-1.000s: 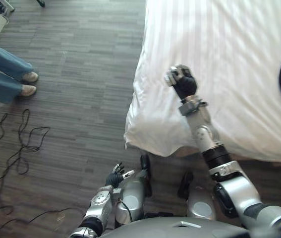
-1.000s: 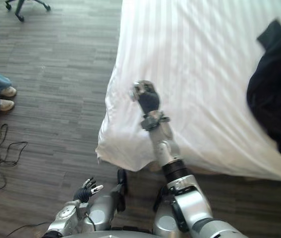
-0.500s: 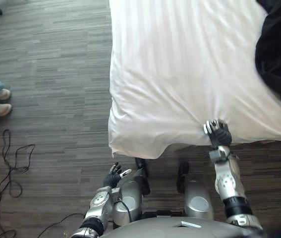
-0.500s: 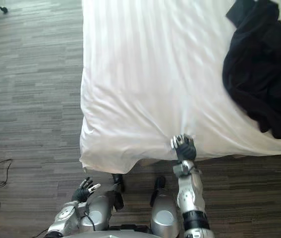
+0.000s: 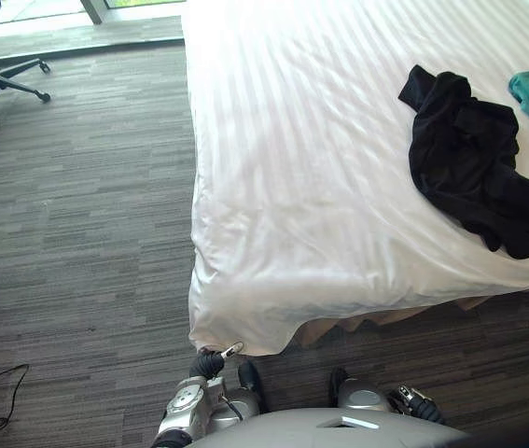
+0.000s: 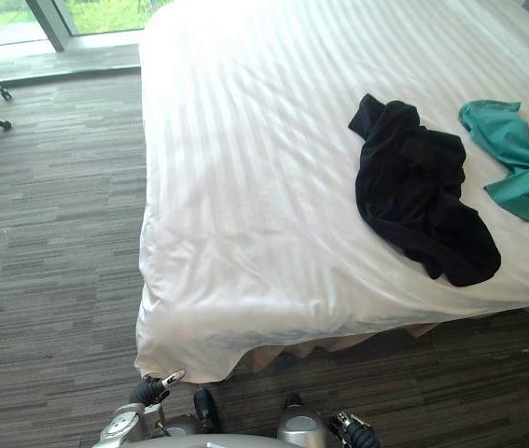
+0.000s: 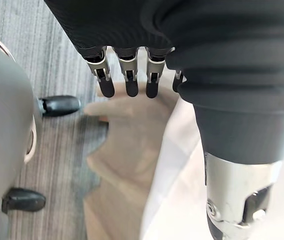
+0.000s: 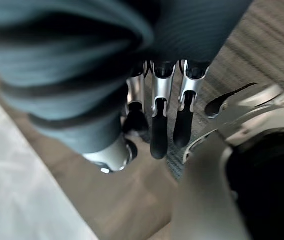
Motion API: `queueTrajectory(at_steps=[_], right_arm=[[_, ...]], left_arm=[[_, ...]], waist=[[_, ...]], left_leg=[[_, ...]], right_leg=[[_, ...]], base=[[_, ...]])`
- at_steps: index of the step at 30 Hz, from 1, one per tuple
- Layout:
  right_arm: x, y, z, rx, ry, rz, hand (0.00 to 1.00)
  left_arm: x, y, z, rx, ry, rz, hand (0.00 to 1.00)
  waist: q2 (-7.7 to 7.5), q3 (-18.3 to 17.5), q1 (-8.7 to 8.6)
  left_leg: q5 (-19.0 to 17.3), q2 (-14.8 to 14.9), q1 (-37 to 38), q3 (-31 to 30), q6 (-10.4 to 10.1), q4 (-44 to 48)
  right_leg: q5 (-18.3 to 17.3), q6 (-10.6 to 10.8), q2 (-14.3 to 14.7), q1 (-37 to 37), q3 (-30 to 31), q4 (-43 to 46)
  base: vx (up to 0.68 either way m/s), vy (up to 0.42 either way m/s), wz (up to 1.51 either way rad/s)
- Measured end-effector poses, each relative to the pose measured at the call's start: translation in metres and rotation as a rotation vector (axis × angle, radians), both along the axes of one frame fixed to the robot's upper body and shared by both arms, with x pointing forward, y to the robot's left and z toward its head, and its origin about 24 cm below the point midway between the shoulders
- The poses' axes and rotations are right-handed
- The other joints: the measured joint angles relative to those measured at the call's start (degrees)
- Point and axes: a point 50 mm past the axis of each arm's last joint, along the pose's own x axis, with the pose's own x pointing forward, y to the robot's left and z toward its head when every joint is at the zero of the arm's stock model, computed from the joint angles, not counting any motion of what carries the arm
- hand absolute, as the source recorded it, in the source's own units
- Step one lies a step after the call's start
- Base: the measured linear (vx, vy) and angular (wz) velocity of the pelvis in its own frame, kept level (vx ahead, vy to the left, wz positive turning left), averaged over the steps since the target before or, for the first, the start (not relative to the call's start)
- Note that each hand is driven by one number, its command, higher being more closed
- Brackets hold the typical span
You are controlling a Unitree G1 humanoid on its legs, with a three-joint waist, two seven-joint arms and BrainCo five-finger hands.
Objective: Tidy the bed and pick cloth on bed and put in laundry
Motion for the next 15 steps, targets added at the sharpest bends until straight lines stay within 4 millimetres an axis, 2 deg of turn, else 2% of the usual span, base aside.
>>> queueTrajectory(at_steps=[2,4,7,8,10,11,12,13,15], right_arm=[[0.001,0.001,0.000,-0.008,0.007,0.021,0.00],[0.002,0.004,-0.001,-0.005,0.018,0.056,0.00],[0.006,0.008,-0.002,-0.003,0.016,0.096,0.00],[0.010,0.008,-0.002,-0.002,0.011,0.101,0.00],[0.016,0.009,-0.002,0.004,0.009,0.130,0.00],[0.019,0.008,-0.003,-0.002,0.013,0.166,0.00],[0.023,0.002,-0.001,-0.022,0.009,0.202,0.00],[0.023,-0.002,0.000,-0.032,0.009,0.206,0.00],[0.023,-0.015,0.003,-0.066,0.010,0.203,0.00]], left_arm=[[-0.003,0.001,-0.001,0.004,0.011,-0.001,0.00],[-0.015,0.003,-0.005,0.007,0.049,0.004,0.00],[-0.015,0.004,-0.004,0.028,0.047,-0.015,0.00],[-0.016,0.007,-0.004,0.028,0.047,0.008,0.00],[-0.017,0.015,-0.003,0.032,0.039,0.069,0.00],[-0.018,0.022,-0.002,0.039,0.030,0.113,0.00],[-0.025,0.025,-0.002,0.041,0.040,0.140,0.00],[-0.030,0.025,-0.004,0.039,0.054,0.146,0.00],[-0.046,0.014,-0.009,0.003,0.100,0.160,0.00]], waist=[[0.09,-0.34,0.05],[0.18,-1.10,0.13],[0.31,-1.42,0.23],[0.27,-1.45,0.51],[-0.79,-1.17,2.22],[-1.52,-1.67,3.47],[-0.98,-1.67,3.80],[-0.75,-1.76,3.88],[2.36,-3.04,4.21]], left_leg=[[0.00,0.17,0.01,-0.02,-0.01,-0.04],[-0.02,0.25,0.10,0.13,-0.03,-0.06],[-0.11,0.30,0.41,0.45,-0.12,-0.05],[-0.49,0.27,1.11,0.81,-0.24,0.38],[-2.63,0.78,0.87,0.69,-0.13,5.73],[-5.36,1.69,-1.44,-3.05,0.16,13.25],[-8.88,2.89,-3.60,-7.06,0.44,21.11],[-10.62,3.60,-4.65,-8.99,0.45,24.69],[-16.29,5.16,-6.24,-13.84,0.10,31.64]], right_leg=[[0.14,0.08,0.08,0.04,-0.24,-0.01],[0.29,0.24,0.15,0.04,-0.11,-0.29],[0.76,0.39,0.44,0.21,1.50,-1.05],[1.12,0.19,0.85,0.06,3.39,-1.34],[1.79,-0.11,0.87,-0.54,8.59,-1.43],[2.64,-0.22,0.95,-1.36,12.64,-1.41],[3.25,-0.18,1.59,-1.68,16.23,-1.32],[3.46,-0.04,2.25,-2.15,18.08,-1.15],[4.80,1.33,4.52,-4.69,24.44,-0.18]], base=[[-0.10,0.009,0.06],[-0.09,0.023,-0.01],[-0.06,0.033,-0.17],[-0.02,0.051,-0.78],[0.01,0.003,-1.24],[0.03,-0.089,-1.63],[0.01,-0.076,-1.66],[-0.02,0.037,-1.70],[-0.06,0.152,-1.68]])
